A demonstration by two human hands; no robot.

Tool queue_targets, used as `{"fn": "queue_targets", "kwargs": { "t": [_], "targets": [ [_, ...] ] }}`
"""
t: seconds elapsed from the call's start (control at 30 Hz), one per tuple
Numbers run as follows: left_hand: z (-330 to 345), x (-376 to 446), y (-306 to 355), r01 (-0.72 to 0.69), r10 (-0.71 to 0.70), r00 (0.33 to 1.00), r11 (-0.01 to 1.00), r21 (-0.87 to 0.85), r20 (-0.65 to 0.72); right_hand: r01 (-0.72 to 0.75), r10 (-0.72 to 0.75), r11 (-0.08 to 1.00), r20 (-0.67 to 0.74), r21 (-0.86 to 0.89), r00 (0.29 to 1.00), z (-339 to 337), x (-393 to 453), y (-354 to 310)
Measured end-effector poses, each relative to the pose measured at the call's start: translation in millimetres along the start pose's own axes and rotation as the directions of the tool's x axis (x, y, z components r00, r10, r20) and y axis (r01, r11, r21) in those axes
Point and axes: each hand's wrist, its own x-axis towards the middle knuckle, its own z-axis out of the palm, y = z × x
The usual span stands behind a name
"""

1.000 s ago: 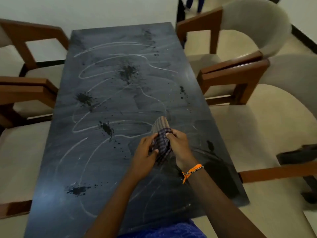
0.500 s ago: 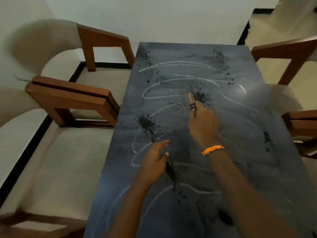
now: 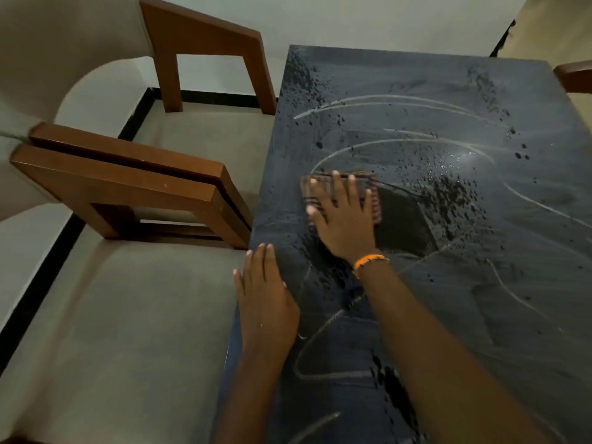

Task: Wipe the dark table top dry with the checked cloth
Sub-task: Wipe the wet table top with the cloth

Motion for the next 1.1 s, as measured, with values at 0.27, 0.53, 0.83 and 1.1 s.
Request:
{"fn": "queue_targets", "kwargs": {
  "t": [0.27, 0.53, 0.83, 1.1],
  "targets": [
    [-9, 0, -4, 0.007, -0.012, 0.997, 0.999, 0.050, 0.083, 0.274, -0.275, 0.962, 0.054, 0.022, 0.960, 16, 21, -77],
    [7, 7, 17, -0.041, 0.029, 0.981, 0.997, 0.059, 0.192, -0.151, 0.149, 0.987, -0.035, -0.057, 0.988, -26, 5, 110],
    [5, 10, 11, -0.062, 0.059, 0.978, 0.998, 0.011, 0.201, -0.480, 0.480, 0.877, -0.069, 0.011, 0.875, -32, -11, 120],
    [2, 3, 20, -0.022, 0.020, 0.986, 1.000, 0.011, 0.165, 0.163, -0.160, 0.986, 0.139, -0.013, 0.977, 7, 39, -58]
  ]
}}
